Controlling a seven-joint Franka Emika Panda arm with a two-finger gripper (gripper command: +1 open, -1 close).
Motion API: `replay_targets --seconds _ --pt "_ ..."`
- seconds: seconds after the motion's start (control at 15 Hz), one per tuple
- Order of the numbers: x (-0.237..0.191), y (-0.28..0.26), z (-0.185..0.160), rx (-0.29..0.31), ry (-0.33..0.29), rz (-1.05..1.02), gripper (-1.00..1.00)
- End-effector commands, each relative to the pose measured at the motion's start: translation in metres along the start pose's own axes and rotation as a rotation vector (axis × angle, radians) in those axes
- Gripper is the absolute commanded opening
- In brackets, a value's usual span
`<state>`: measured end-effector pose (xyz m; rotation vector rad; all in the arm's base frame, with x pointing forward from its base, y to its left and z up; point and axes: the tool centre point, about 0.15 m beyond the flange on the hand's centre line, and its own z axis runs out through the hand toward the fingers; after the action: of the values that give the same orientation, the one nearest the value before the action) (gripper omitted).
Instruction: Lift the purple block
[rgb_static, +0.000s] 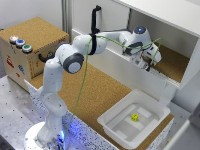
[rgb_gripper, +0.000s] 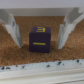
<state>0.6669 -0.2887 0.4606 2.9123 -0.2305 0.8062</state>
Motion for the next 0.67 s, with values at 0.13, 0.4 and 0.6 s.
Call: replay_targets --seconds 0.13,0.4,0.6 --pt "0.025 -0.001 0.018 0.027 -0.1 0.011 -1.0" --pt "0.016 0.003 -0.003 0.035 -0.059 0.004 -1.0" --pt "-0.006 0.007 -0.02 0.029 -0.032 -0.019 -1.0"
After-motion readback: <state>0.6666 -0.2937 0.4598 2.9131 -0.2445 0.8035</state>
